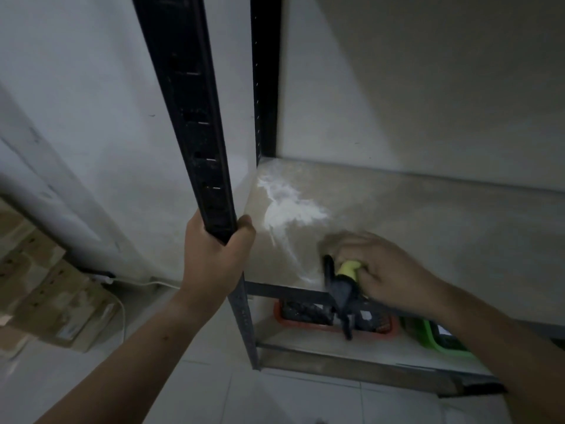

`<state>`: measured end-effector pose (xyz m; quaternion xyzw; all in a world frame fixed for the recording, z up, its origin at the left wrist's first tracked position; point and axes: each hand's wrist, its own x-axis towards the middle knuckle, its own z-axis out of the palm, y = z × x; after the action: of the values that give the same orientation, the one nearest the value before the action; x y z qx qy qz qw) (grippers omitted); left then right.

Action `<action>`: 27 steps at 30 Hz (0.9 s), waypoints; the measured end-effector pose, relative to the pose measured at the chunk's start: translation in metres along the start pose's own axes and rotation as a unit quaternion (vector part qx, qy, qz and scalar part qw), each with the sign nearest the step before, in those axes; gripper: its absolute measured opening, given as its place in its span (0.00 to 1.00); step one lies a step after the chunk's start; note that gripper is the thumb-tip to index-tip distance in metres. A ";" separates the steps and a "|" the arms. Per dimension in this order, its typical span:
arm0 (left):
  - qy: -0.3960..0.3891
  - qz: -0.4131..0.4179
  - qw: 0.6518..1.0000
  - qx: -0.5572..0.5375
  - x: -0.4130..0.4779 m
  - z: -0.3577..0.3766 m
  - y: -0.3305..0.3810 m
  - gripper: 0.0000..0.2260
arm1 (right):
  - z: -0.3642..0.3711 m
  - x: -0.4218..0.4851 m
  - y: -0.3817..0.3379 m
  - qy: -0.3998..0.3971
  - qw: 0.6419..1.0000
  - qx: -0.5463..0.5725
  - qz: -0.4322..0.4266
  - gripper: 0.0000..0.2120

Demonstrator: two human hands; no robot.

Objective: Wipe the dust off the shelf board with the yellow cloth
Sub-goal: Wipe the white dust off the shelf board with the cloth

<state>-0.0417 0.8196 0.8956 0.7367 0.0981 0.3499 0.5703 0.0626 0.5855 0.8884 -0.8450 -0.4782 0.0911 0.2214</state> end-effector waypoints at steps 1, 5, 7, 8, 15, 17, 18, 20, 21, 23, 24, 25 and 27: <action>-0.001 0.000 1.000 0.002 0.000 0.000 0.000 0.14 | 0.007 0.016 -0.004 0.012 1.000 -0.004 -0.018 0.14; 0.001 -0.012 1.000 0.013 0.001 -0.001 -0.004 0.15 | 0.029 0.104 -0.022 0.068 0.997 -0.043 -0.007 0.08; -0.013 -0.003 1.000 0.021 0.002 -0.002 -0.004 0.15 | 0.030 0.135 -0.024 0.082 0.995 -0.043 0.040 0.06; -0.020 0.001 1.000 0.024 0.003 -0.004 -0.004 0.15 | 0.028 0.143 -0.023 0.082 0.995 0.000 0.057 0.08; -0.023 -0.004 1.000 0.017 0.002 -0.005 -0.004 0.13 | -0.054 0.098 0.054 0.239 0.928 0.012 0.285 0.20; -0.019 -0.009 1.000 0.017 0.001 -0.003 -0.003 0.13 | -0.060 0.079 0.091 0.220 0.908 -0.110 0.339 0.28; -0.018 -0.011 1.000 0.015 0.000 -0.003 -0.002 0.13 | -0.053 0.074 0.105 0.199 0.900 -0.134 0.364 0.29; -0.015 -0.015 1.000 0.009 0.000 -0.002 0.000 0.12 | -0.030 0.075 0.114 0.199 0.891 -0.114 0.391 0.25; -0.014 -0.015 1.000 0.005 0.000 -0.001 0.000 0.13 | -0.017 0.083 0.106 0.213 0.887 -0.106 0.395 0.23; -0.020 -0.013 1.000 0.002 0.001 -0.001 0.001 0.13 | 0.009 0.107 0.076 0.232 0.901 -0.108 0.350 0.24; -0.024 -0.012 1.000 0.001 0.001 -0.002 0.001 0.13 | 0.025 0.119 0.056 0.234 0.916 -0.110 0.307 0.25; -0.025 -0.013 1.000 0.001 0.002 -0.002 0.001 0.14 | 0.040 0.131 0.033 0.238 0.927 -0.105 0.271 0.25; -0.019 -0.022 1.000 0.006 0.003 -0.003 0.001 0.15 | 0.061 0.153 -0.007 0.230 0.947 -0.065 0.213 0.22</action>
<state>-0.0420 0.8233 0.8975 0.7443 0.1055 0.3232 0.5749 0.1153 0.7359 0.8461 -0.9378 -0.2276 -0.0917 0.2456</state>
